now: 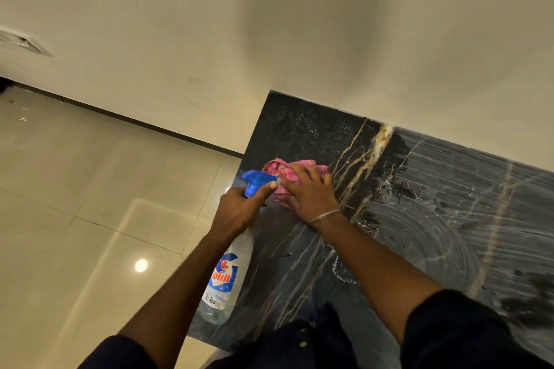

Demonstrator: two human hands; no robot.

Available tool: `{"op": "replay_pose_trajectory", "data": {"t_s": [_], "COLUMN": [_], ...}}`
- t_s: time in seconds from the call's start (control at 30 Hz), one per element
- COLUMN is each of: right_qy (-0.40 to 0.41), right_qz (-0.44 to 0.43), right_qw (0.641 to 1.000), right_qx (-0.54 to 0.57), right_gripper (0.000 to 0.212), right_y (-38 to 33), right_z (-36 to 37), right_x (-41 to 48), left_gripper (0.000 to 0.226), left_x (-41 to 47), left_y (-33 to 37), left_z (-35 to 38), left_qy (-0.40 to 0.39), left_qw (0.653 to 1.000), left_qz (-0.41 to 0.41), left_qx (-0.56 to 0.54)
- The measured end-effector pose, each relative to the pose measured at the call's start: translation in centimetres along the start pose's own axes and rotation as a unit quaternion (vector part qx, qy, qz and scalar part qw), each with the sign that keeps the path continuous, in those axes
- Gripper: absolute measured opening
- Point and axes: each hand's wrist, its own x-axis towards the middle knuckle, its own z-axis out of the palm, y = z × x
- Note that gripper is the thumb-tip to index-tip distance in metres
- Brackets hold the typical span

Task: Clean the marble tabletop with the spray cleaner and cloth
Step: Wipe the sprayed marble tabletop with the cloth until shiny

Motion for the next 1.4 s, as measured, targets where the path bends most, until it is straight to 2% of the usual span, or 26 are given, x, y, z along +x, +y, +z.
{"op": "replay_pose_trajectory", "data": {"t_s": [0.1,0.2,0.3,0.43,0.63,0.77,0.87,1.07,1.2,1.3,1.4], "right_qy": [-0.037,-0.051,-0.044,-0.014,0.027,0.056,0.038,0.009,-0.033,-0.033,-0.026], "right_qz": [0.011,-0.012,-0.015,-0.018,0.035,0.071,0.073,0.011,0.007,-0.023,-0.008], "right_qw": [0.999,0.999,0.999,1.0,0.999,0.996,0.996,1.0,0.998,0.999,0.998], "right_qx": [0.032,0.01,0.019,0.012,-0.022,-0.026,-0.027,0.015,0.062,0.036,0.056], "right_gripper": [0.066,0.082,0.074,0.048,0.056,0.056,0.056,0.056,0.076,0.074,0.07], "right_y": [-4.1,-6.0,-5.9,-3.3,5.2,6.9,5.2,-2.8,-7.5,-8.0,-6.6], "right_z": [-0.5,-0.2,-0.4,0.0,2.5,2.9,2.5,0.5,-0.1,-0.1,0.0], "right_x": [3.8,6.1,5.9,2.1,-7.6,-10.1,-8.8,-1.1,3.4,3.9,2.3], "left_gripper": [0.055,0.044,0.051,0.058,0.051,0.044,0.051,0.052,0.048,0.048,0.05], "left_x": [0.2,0.3,0.4,0.1,-0.9,-1.2,-1.2,-1.6,-1.6,-1.7,-2.0], "left_y": [-0.2,-0.3,-0.6,-0.9,-0.4,-0.6,-1.4,-2.2,-2.4,-2.5,-2.7], "left_z": [-0.6,-1.2,-1.7,-1.6,-1.1,-0.7,-0.6,-1.0,-1.7,-1.9,-1.7], "left_qy": [0.015,0.027,0.028,0.021,0.007,-0.009,-0.012,-0.006,0.007,0.007,0.008], "left_qw": [1.0,1.0,0.999,1.0,1.0,1.0,1.0,1.0,1.0,1.0,1.0], "left_qz": [-0.013,-0.007,-0.007,-0.004,0.014,0.01,0.017,0.016,0.011,0.019,0.008], "left_qx": [0.004,0.008,0.015,0.019,0.009,0.012,0.015,0.013,0.008,0.017,0.023]}}
